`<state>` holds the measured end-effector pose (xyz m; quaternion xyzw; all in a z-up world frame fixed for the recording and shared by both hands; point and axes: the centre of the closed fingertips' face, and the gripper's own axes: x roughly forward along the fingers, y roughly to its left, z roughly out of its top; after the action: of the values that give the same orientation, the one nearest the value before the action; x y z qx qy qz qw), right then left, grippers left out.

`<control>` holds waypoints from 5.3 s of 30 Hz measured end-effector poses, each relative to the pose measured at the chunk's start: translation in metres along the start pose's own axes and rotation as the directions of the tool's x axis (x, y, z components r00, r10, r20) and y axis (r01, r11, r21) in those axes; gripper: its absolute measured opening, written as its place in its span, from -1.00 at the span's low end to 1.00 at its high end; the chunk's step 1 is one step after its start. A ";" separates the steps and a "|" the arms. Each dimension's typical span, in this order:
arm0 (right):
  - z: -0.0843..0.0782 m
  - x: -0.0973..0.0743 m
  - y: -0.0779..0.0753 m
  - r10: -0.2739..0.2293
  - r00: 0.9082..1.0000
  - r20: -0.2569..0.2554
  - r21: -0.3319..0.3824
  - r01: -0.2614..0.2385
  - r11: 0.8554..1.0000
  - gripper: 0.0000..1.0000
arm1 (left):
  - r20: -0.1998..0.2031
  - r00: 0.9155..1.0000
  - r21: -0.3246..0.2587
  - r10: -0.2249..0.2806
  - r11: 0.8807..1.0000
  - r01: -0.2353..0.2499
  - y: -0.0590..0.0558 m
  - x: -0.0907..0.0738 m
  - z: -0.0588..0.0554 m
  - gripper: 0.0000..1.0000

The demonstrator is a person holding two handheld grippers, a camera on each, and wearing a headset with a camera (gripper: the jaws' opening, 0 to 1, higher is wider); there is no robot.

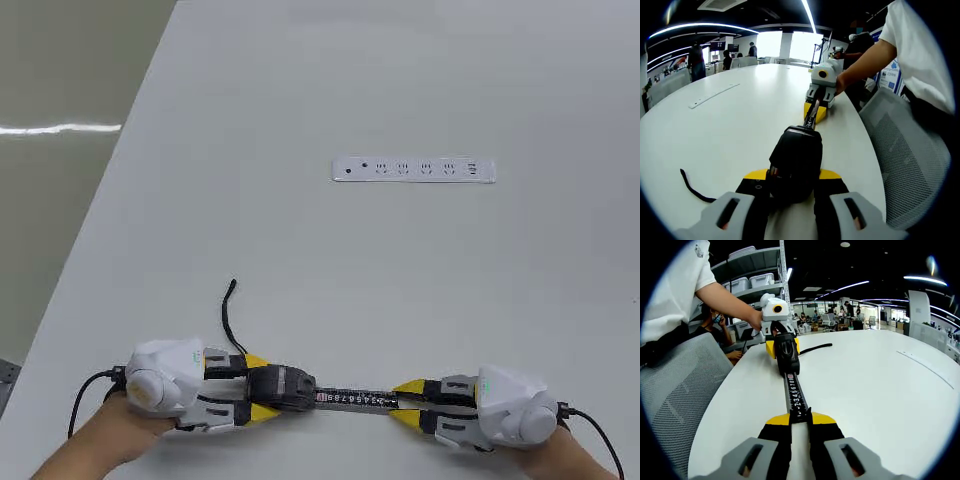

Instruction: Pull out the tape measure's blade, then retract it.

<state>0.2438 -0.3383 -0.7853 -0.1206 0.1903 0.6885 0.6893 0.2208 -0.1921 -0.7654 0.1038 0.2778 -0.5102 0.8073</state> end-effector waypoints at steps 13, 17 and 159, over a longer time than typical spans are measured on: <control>-0.006 -0.015 -0.003 -0.008 1.000 -0.002 0.006 0.008 1.000 -0.79 | 0.000 1.000 -0.007 0.001 1.000 -0.001 0.001 0.000 -0.001 -0.40; -0.009 -0.019 -0.003 -0.005 1.000 -0.001 0.011 0.005 1.000 -0.79 | -0.004 1.000 -0.004 -0.001 1.000 0.001 0.000 0.000 -0.001 -0.40; -0.046 -0.112 -0.024 -0.110 0.994 -0.026 0.119 0.112 0.987 -0.76 | -0.032 0.999 -0.034 0.005 0.999 -0.006 0.000 0.002 -0.001 -0.38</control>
<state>0.2659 -0.4602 -0.7811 -0.0961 0.2312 0.6352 0.7307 0.2207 -0.1928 -0.7673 0.0989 0.2990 -0.5016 0.8057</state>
